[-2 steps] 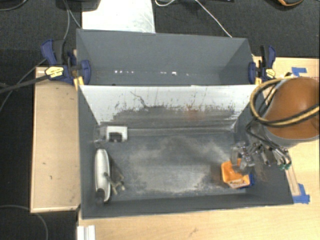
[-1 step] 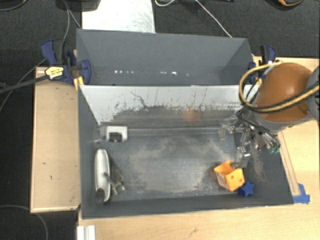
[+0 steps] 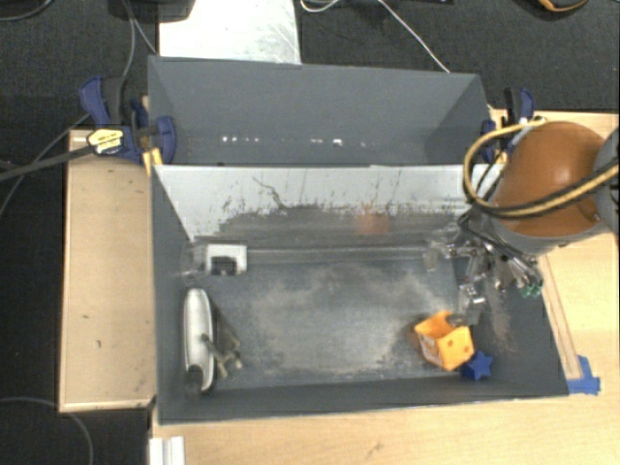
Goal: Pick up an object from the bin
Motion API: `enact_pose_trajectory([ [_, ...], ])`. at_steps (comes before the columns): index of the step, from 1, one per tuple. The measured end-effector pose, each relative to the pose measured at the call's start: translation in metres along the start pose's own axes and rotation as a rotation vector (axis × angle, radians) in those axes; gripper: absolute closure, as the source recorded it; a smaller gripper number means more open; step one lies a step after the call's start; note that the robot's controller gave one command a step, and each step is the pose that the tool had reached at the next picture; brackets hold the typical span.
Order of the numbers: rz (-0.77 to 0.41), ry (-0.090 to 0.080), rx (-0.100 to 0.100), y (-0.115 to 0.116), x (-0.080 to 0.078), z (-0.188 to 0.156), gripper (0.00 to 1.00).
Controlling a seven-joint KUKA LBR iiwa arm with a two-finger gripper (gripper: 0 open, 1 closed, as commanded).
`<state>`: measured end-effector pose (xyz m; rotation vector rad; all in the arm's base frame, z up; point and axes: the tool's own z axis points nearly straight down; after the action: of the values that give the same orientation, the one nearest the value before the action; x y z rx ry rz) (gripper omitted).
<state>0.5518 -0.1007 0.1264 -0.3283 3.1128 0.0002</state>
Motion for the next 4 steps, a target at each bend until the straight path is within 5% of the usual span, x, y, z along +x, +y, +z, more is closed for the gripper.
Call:
enact_pose_trajectory([
  [1, -0.118, -0.004, 0.001, 0.004, 0.030, 0.046, 0.00],
  [2, -0.184, -0.007, 0.001, 0.016, 0.062, 0.049, 1.00],
  [3, -0.184, -0.007, 0.001, 0.016, 0.062, 0.049, 1.00],
  [4, -0.201, -0.007, 0.001, 0.014, 0.068, -0.042, 1.00],
])
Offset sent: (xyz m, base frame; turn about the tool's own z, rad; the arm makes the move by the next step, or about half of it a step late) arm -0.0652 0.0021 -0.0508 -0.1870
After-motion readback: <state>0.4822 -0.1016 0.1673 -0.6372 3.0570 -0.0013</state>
